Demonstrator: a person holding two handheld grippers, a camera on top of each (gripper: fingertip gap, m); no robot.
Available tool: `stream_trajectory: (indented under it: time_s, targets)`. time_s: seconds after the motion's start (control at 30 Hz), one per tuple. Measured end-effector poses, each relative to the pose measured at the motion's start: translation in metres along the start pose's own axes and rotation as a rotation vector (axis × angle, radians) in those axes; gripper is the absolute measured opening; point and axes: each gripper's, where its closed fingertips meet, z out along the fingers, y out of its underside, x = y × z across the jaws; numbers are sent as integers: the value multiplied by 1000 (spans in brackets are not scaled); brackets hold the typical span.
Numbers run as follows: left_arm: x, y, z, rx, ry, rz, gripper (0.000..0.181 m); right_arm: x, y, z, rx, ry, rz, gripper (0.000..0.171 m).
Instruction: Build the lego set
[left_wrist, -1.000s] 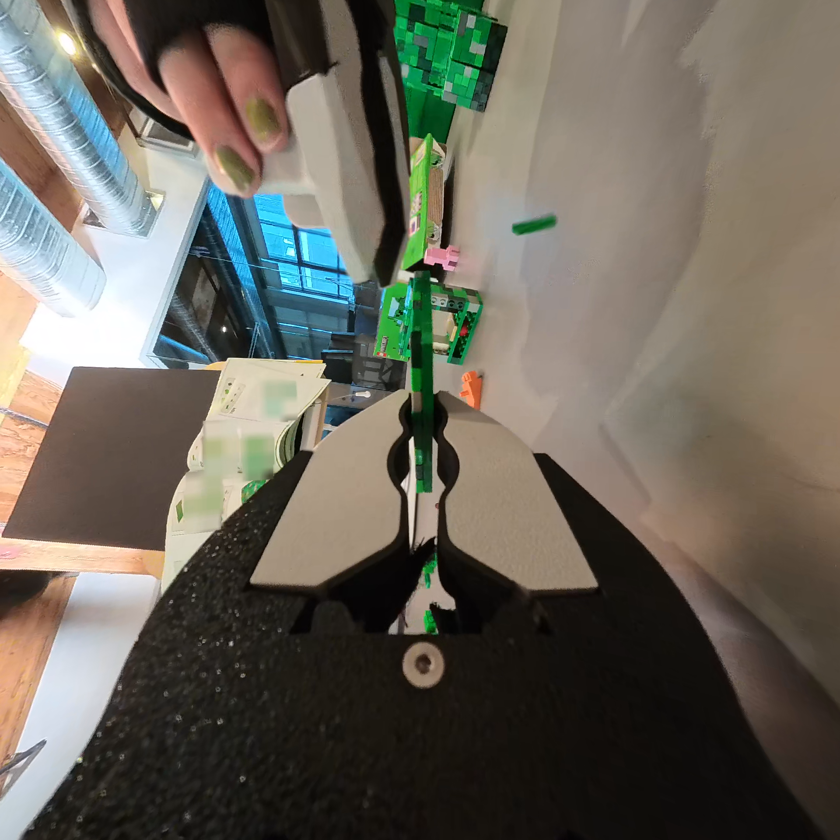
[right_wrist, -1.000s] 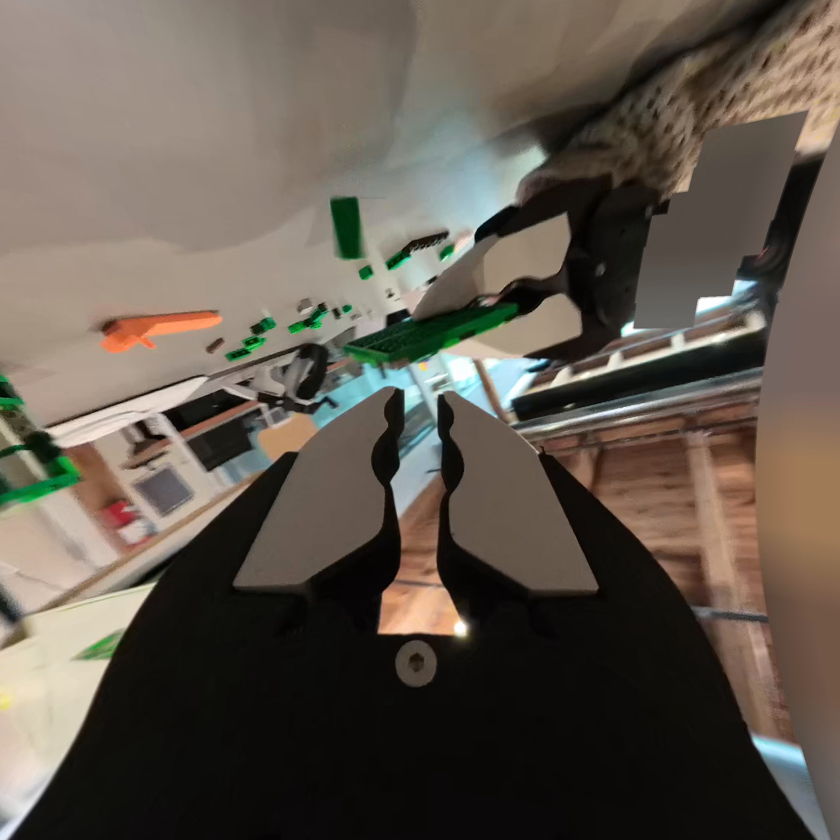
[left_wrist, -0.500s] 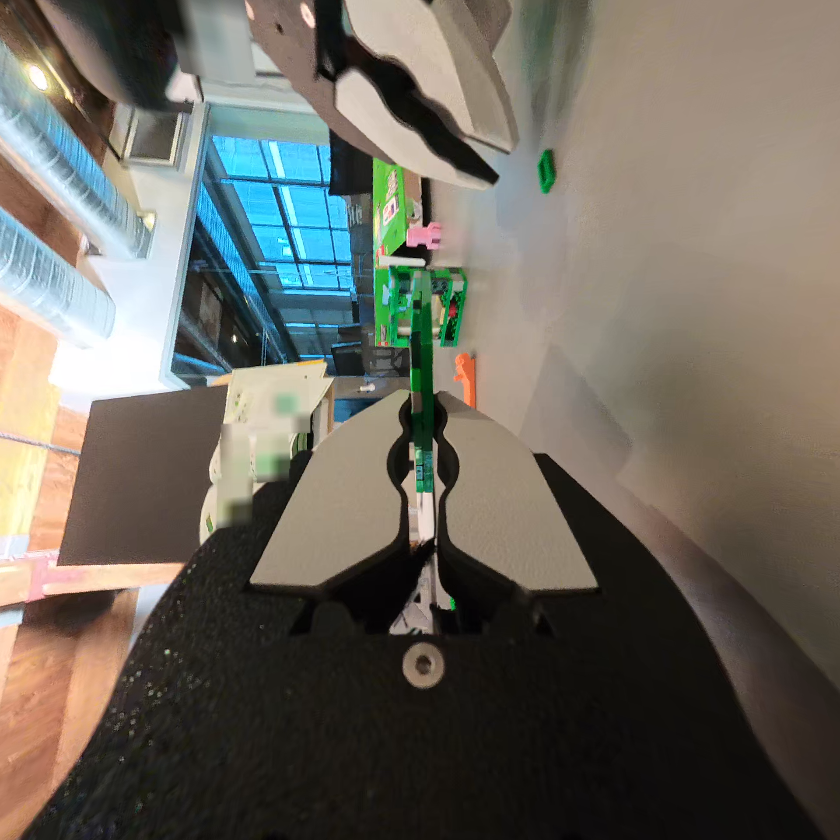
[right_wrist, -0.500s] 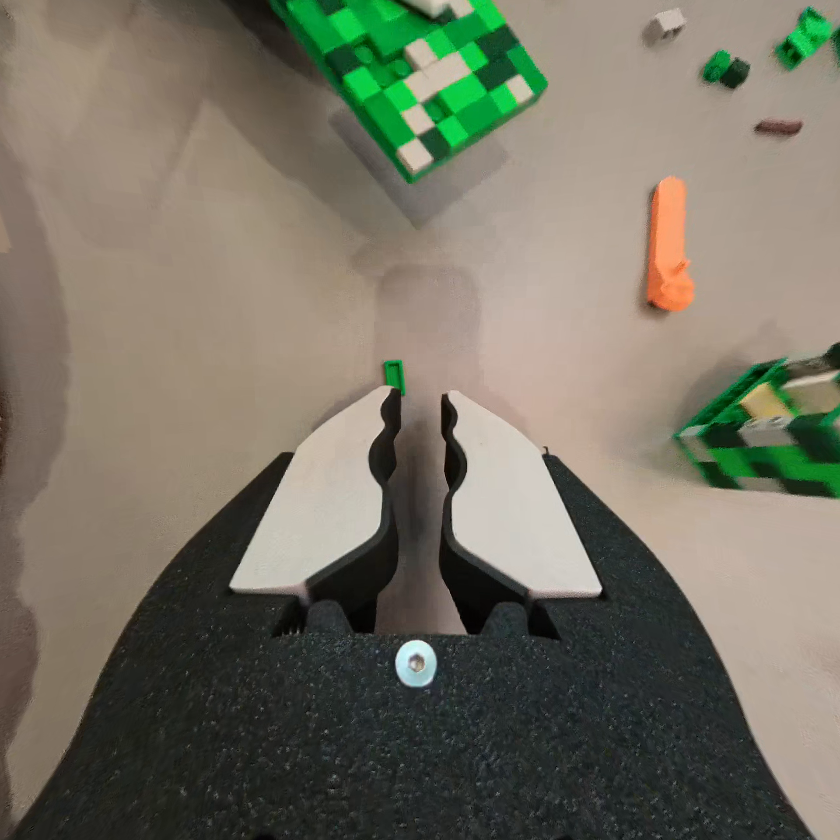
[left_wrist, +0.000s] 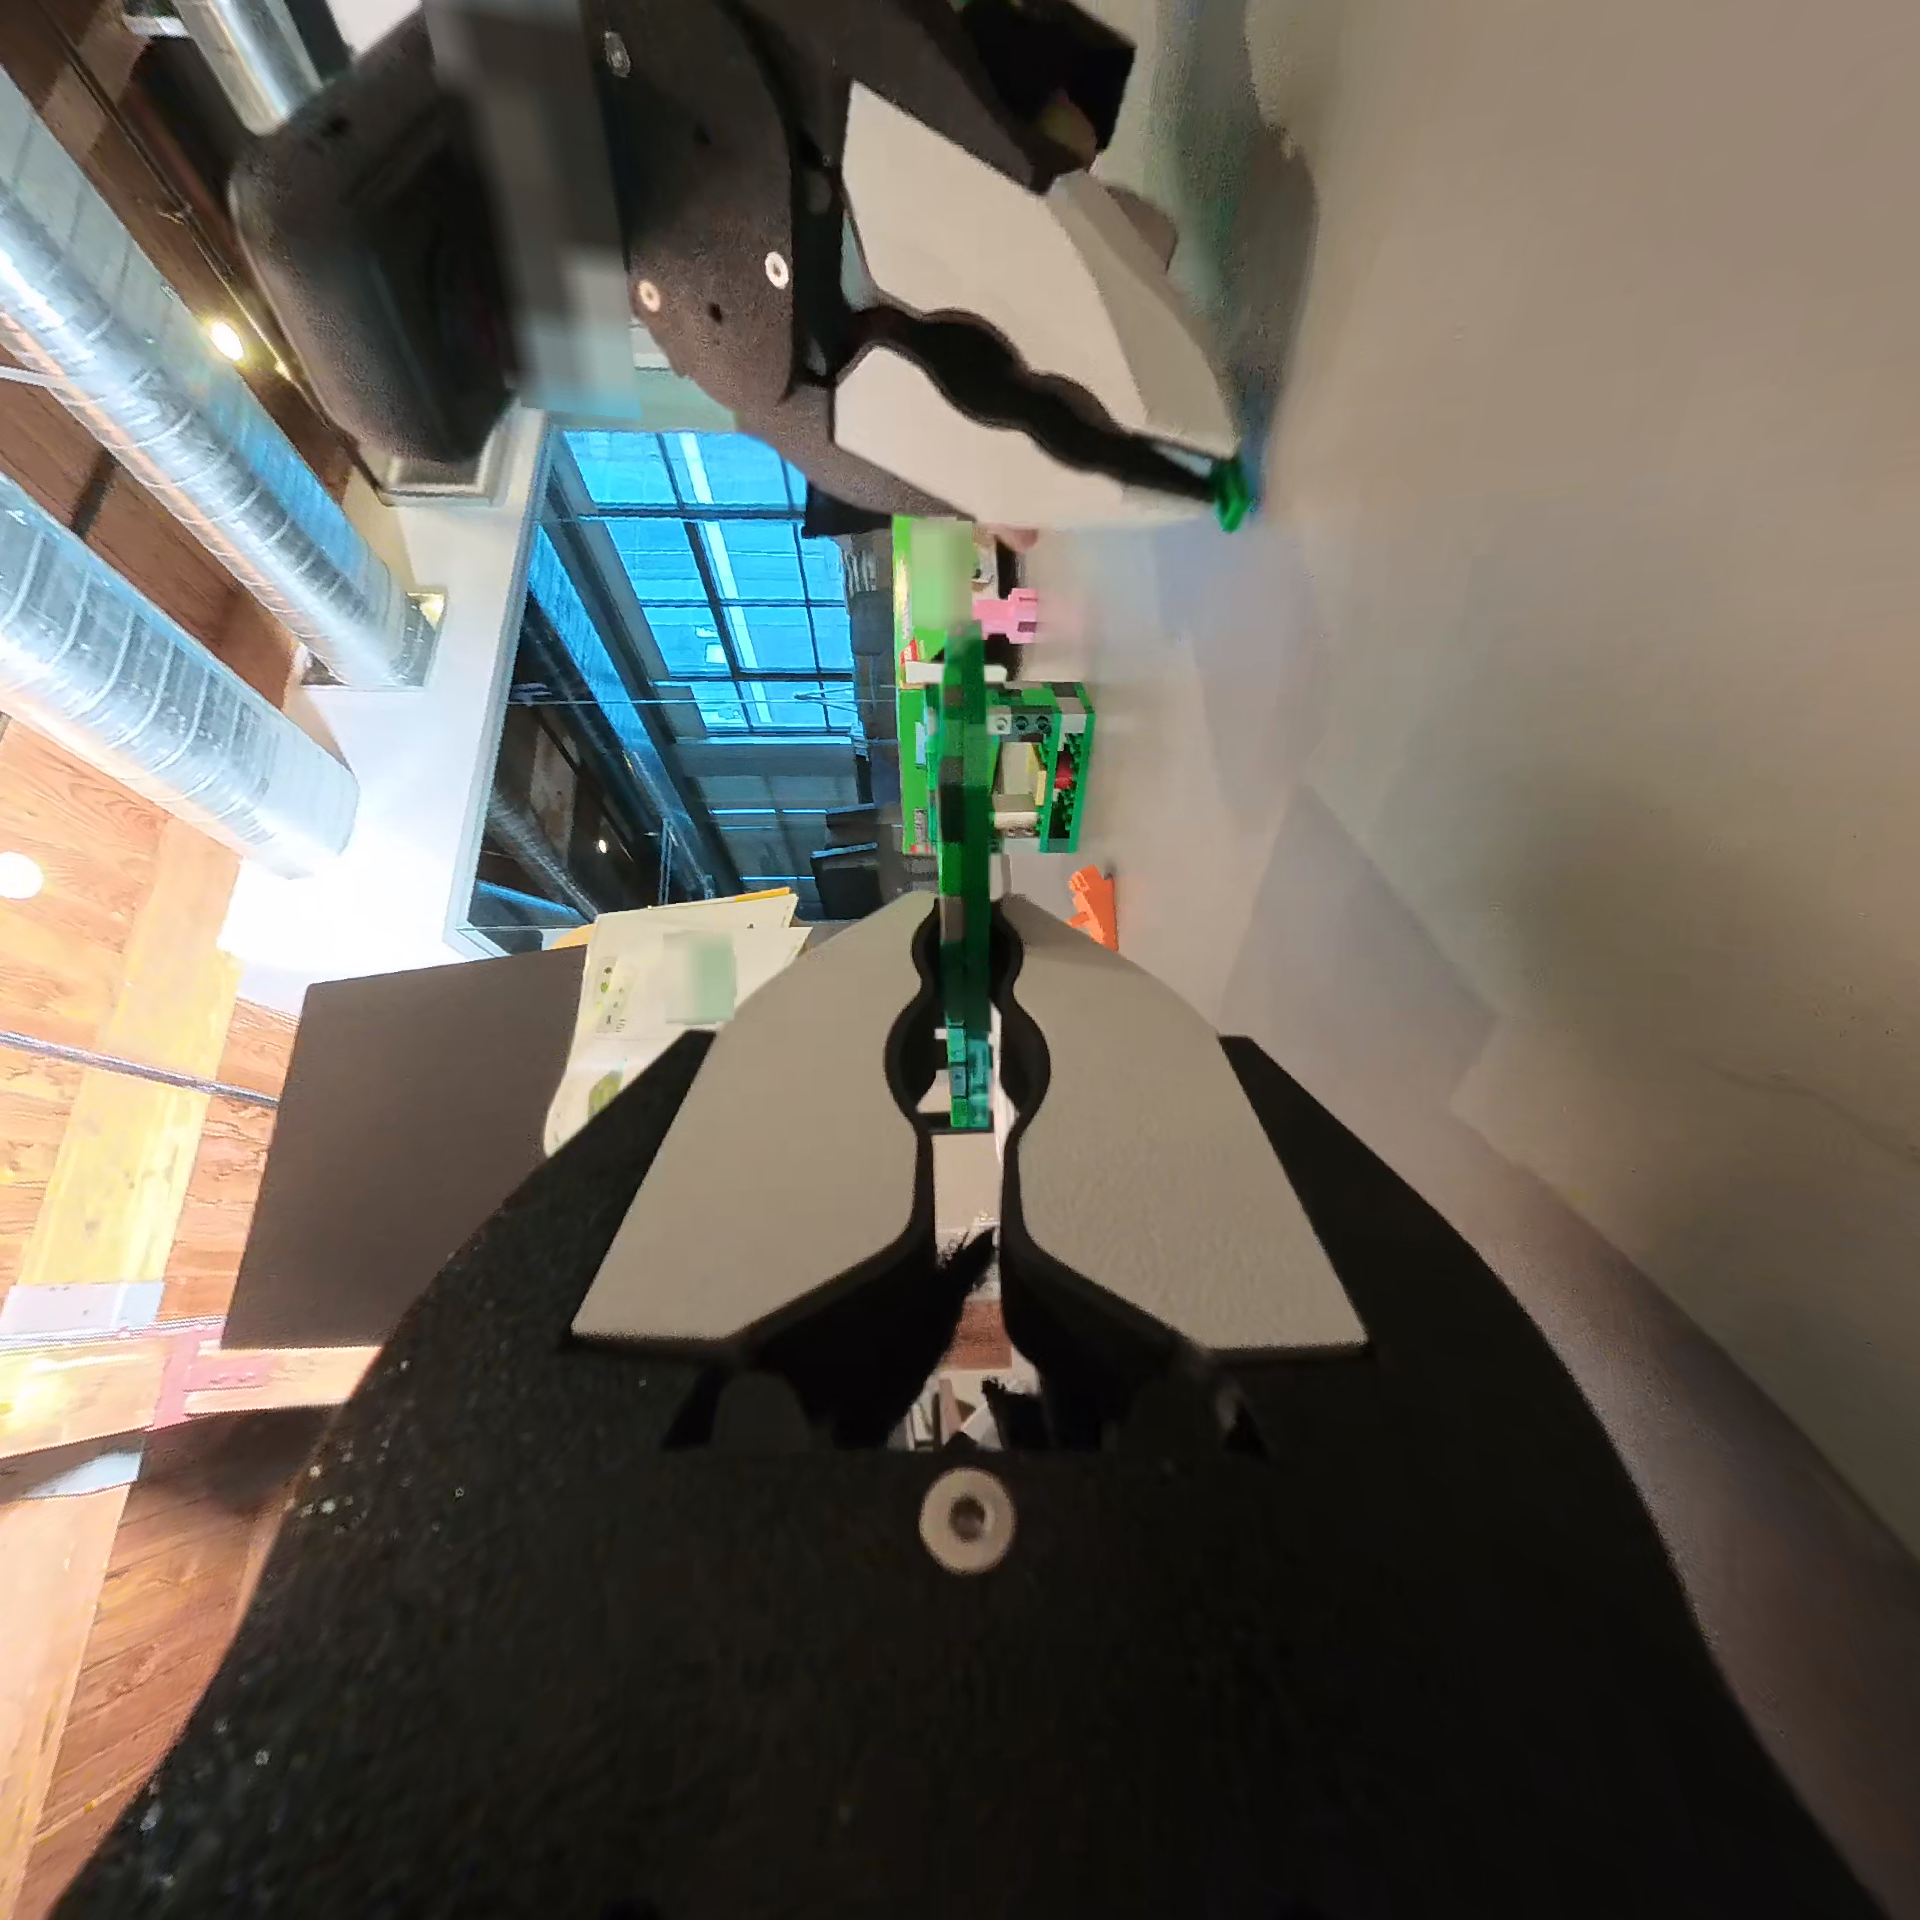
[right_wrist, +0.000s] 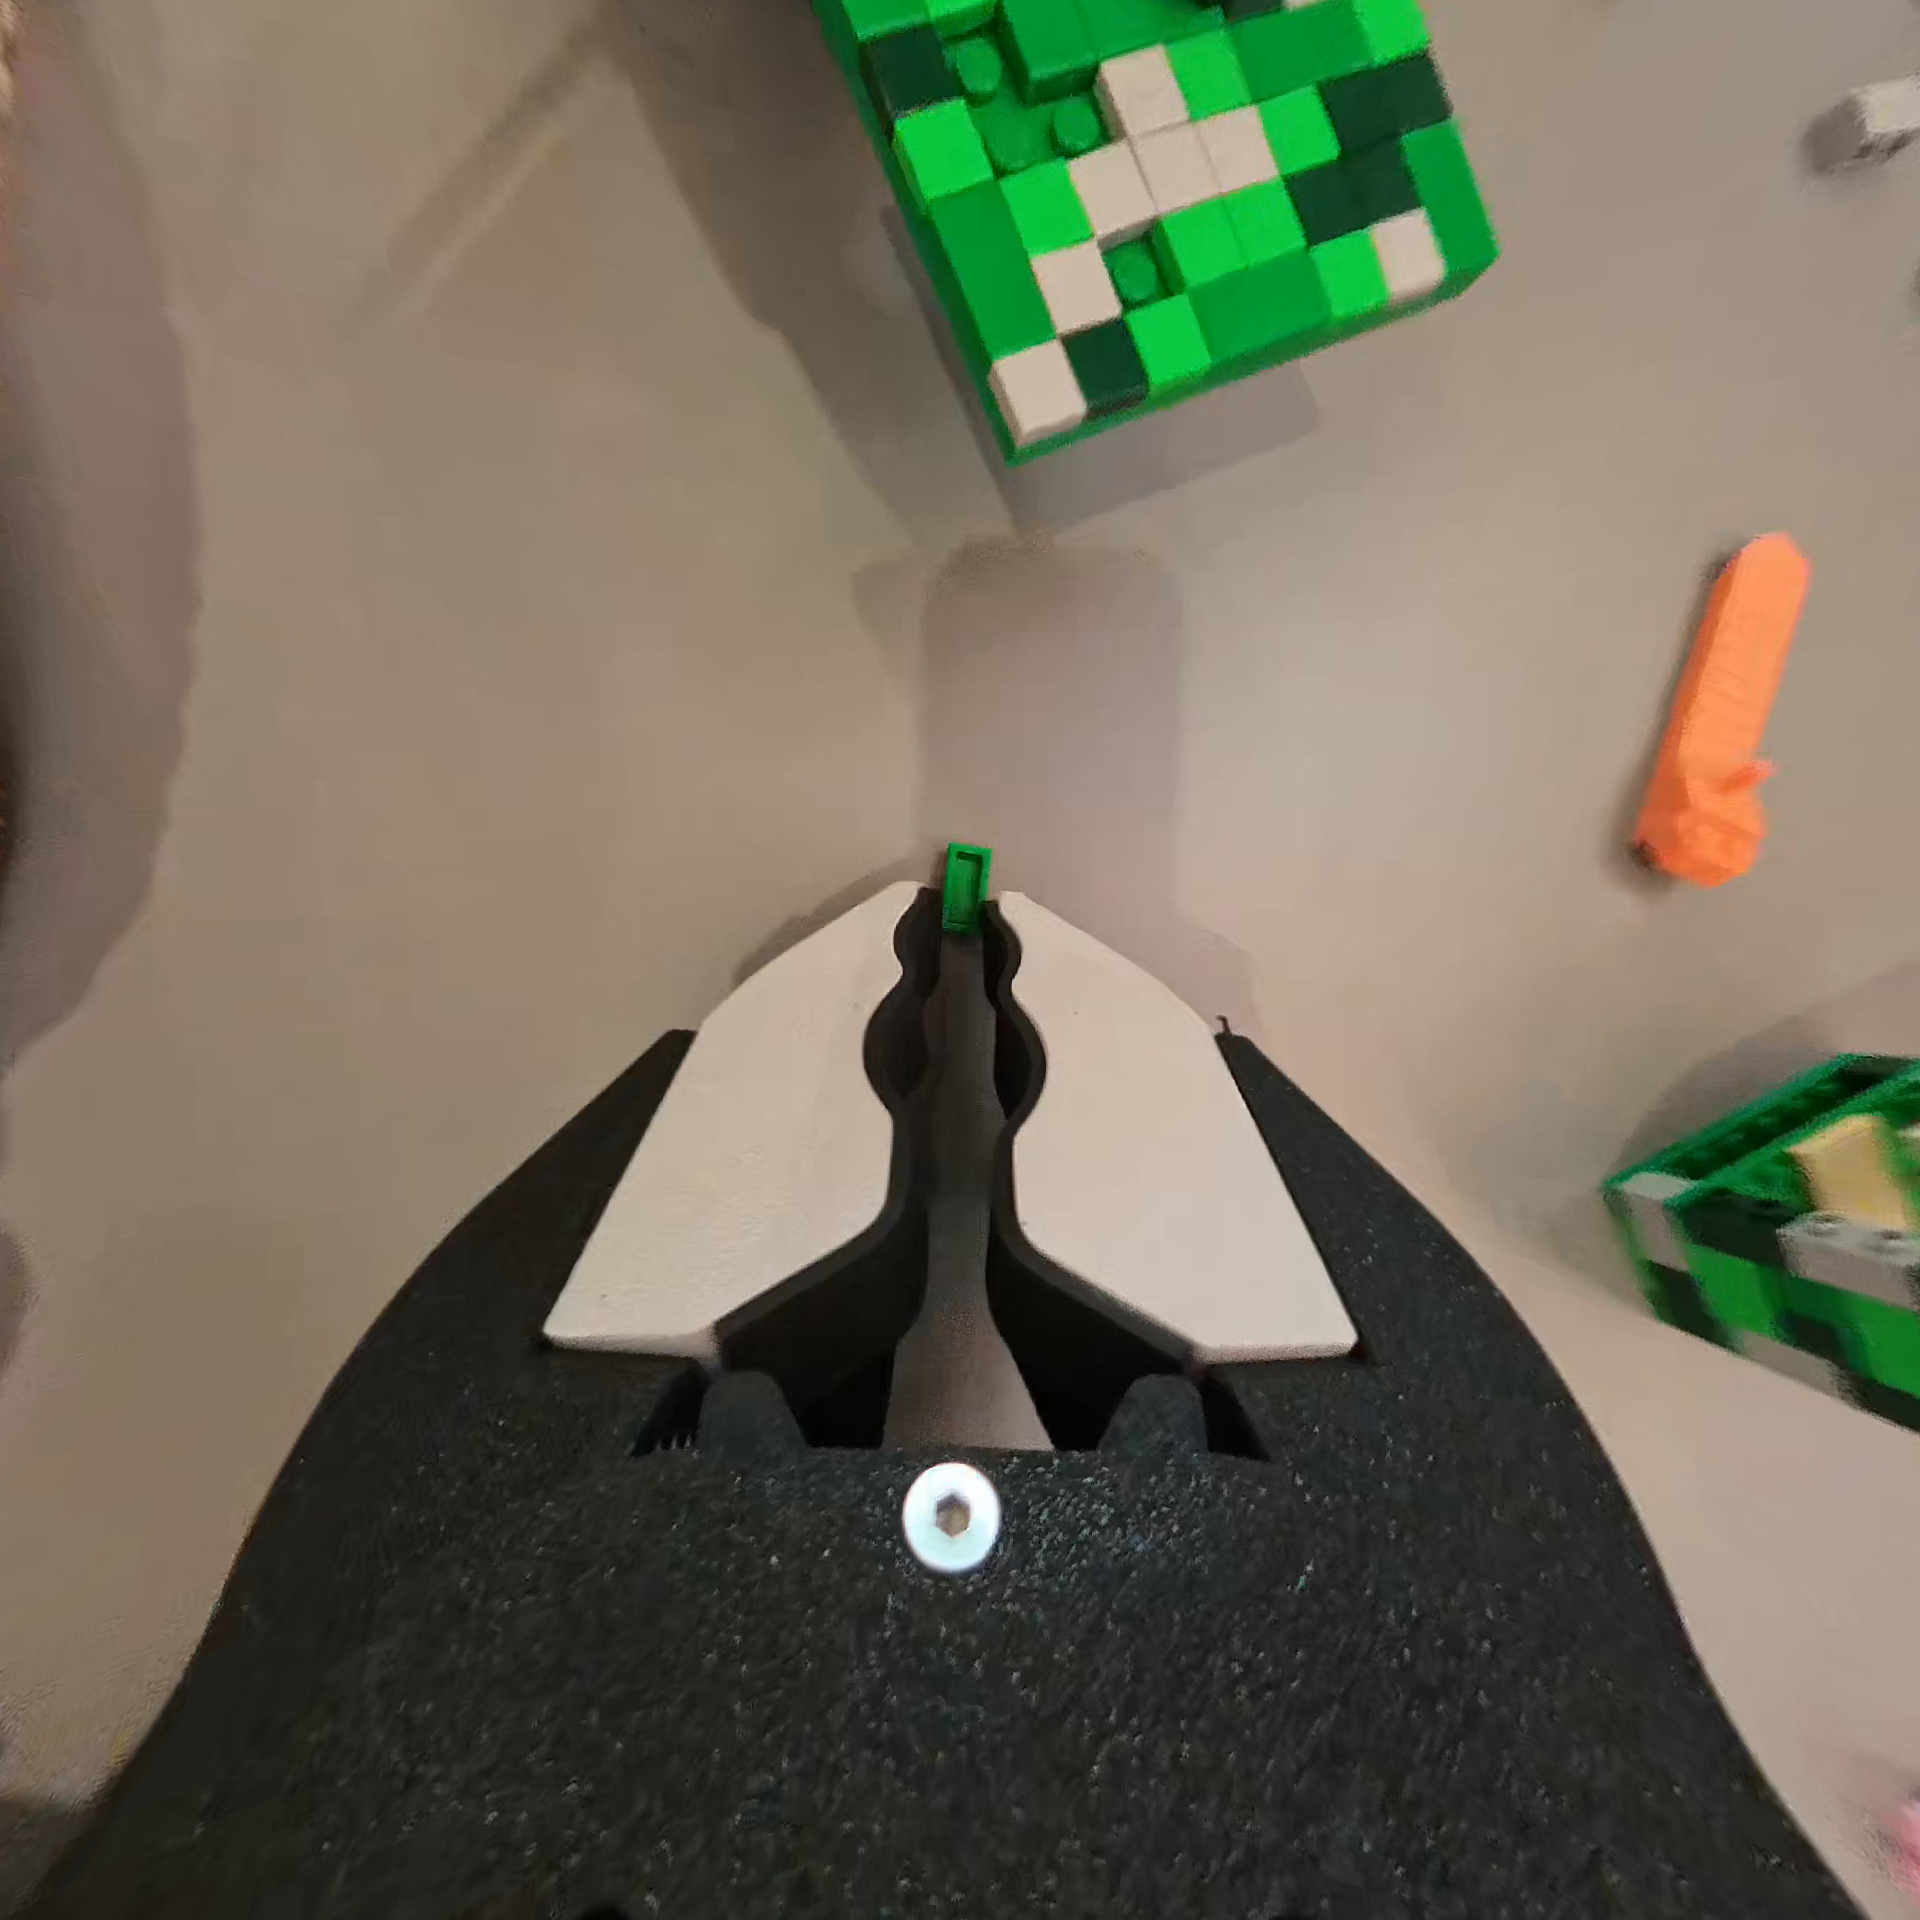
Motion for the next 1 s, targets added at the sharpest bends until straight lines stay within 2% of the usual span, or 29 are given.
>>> stream_trajectory:
  time_s: [0.1,0.17,0.27,0.4,0.6,0.73,1.0]
  targets:
    - [-3,-4,-2,27,-20,9,5,19,-24,-15,53,178,-196,7]
    - [-3,-6,-2,39,-19,6,5,35,-51,-33,112,404,-419,7]
    - [-5,-11,-4,66,-24,-11,5,39,-90,-56,118,768,-901,7]
    - [-14,-15,-7,108,-47,-92,5,20,-119,-61,-22,1104,-1530,7]
    - [-21,-15,-9,147,-58,-175,5,8,-123,-66,-65,1195,-1838,7]
    - [-25,-14,-10,157,-71,-212,5,5,-115,-61,-137,1153,-1991,7]
    - [-26,-14,-10,159,-78,-231,6,-3,-117,-61,-147,1122,-2113,7]
